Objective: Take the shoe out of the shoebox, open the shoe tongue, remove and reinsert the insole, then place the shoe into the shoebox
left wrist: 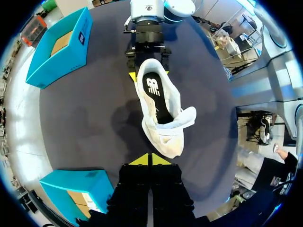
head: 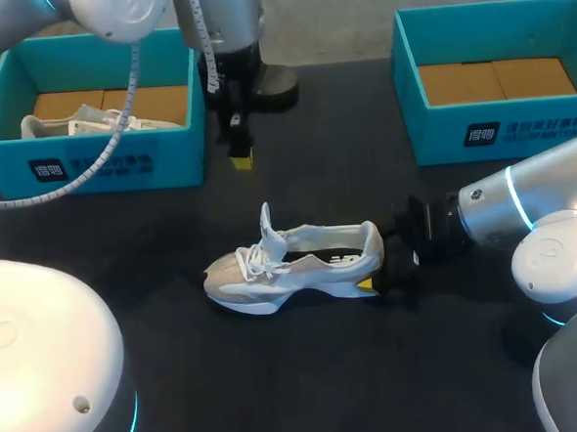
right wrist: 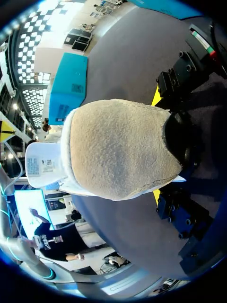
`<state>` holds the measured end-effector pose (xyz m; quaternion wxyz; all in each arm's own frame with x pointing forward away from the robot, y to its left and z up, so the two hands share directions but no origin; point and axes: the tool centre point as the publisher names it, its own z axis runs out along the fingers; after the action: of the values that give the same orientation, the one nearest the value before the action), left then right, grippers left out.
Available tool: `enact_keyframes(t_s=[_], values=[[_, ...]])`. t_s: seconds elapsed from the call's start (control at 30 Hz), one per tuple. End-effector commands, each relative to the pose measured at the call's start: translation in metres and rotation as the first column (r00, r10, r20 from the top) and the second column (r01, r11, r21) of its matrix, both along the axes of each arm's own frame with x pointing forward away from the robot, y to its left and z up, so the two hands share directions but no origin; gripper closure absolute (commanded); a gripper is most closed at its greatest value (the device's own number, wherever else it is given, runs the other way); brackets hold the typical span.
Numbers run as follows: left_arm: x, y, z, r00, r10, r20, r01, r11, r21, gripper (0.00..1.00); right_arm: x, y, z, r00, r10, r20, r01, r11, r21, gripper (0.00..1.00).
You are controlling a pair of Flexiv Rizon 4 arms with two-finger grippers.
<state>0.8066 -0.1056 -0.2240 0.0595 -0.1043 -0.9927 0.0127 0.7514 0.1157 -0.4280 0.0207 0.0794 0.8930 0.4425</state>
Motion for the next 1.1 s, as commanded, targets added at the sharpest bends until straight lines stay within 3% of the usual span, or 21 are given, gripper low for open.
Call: enact_keyframes(t_s=[0.03, 0.37, 0.57, 0.87, 1.1], values=[[0.001, 0.000, 0.000, 1.000, -0.001, -0.001, 0.001, 1.000, 0.003, 1.00, -0.001, 0.003, -0.004, 1.000, -0.001, 0.000, 0.001, 1.000, -0.003, 1.00], [0.001, 0.000, 0.000, 1.000, -0.001, -0.001, 0.001, 1.000, 0.003, 1.00, -0.001, 0.003, -0.004, 1.000, -0.001, 0.000, 0.001, 1.000, -0.003, 1.00], [-0.018, -0.031, -0.009, 0.996, -0.087, -0.005, 0.087, 0.995, -0.045, 1.00, -0.001, 0.003, -0.004, 1.000, -0.001, 0.000, 0.001, 1.000, -0.003, 1.00], [-0.028, -0.083, -0.029, 0.981, -0.188, -0.042, 0.184, 0.979, -0.085, 1.00, -0.001, 0.003, -0.004, 1.000, -0.001, 0.000, 0.001, 1.000, -0.003, 1.00], [-0.036, -0.110, -0.050, 0.971, -0.230, -0.066, 0.221, 0.969, -0.113, 1.00, -0.001, 0.003, -0.004, 1.000, -0.001, 0.000, 0.001, 1.000, -0.003, 1.00]])
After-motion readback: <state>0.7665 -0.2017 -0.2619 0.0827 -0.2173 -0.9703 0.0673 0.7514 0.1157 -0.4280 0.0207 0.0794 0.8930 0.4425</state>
